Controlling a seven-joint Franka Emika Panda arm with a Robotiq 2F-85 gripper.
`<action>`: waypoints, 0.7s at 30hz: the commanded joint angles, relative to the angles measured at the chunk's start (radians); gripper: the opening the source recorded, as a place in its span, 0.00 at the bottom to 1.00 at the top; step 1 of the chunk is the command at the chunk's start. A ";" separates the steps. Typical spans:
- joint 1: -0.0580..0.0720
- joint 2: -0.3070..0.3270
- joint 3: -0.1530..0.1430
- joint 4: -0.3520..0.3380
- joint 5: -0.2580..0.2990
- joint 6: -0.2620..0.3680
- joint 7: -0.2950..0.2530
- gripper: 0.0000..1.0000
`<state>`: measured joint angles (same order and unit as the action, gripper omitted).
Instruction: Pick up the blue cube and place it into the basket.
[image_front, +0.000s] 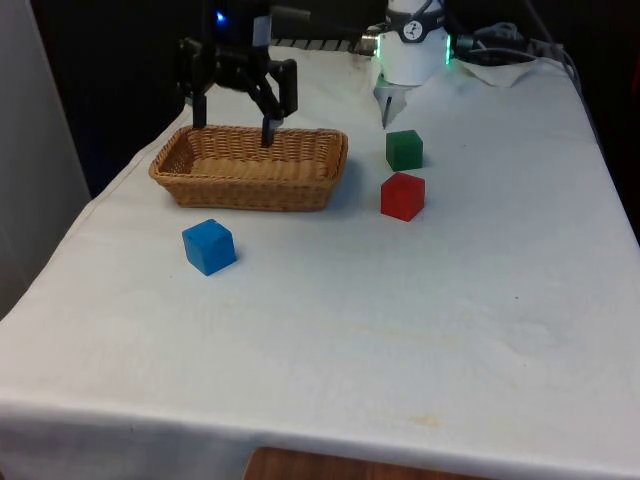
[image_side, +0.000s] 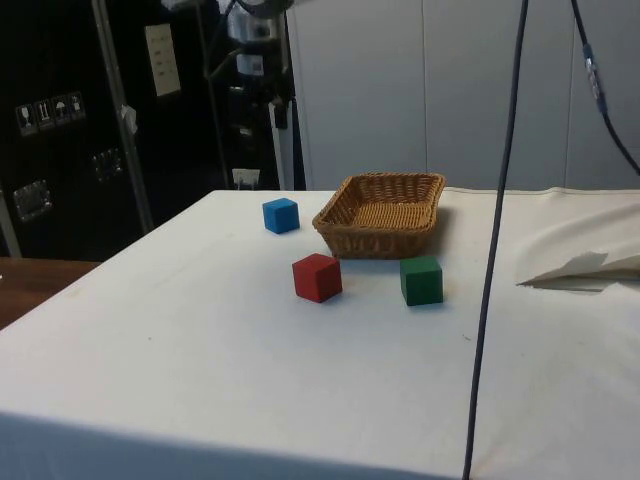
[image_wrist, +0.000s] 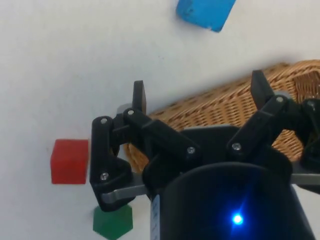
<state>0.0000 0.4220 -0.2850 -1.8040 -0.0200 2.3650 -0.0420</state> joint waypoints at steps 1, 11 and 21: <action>-0.009 0.006 0.004 0.002 0.013 0.011 -0.011 1.00; -0.018 0.052 -0.032 0.016 0.048 0.054 -0.038 1.00; -0.029 0.117 -0.051 0.055 0.110 0.071 -0.081 1.00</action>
<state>-0.0180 0.5330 -0.3460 -1.7540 0.0780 2.4320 -0.1130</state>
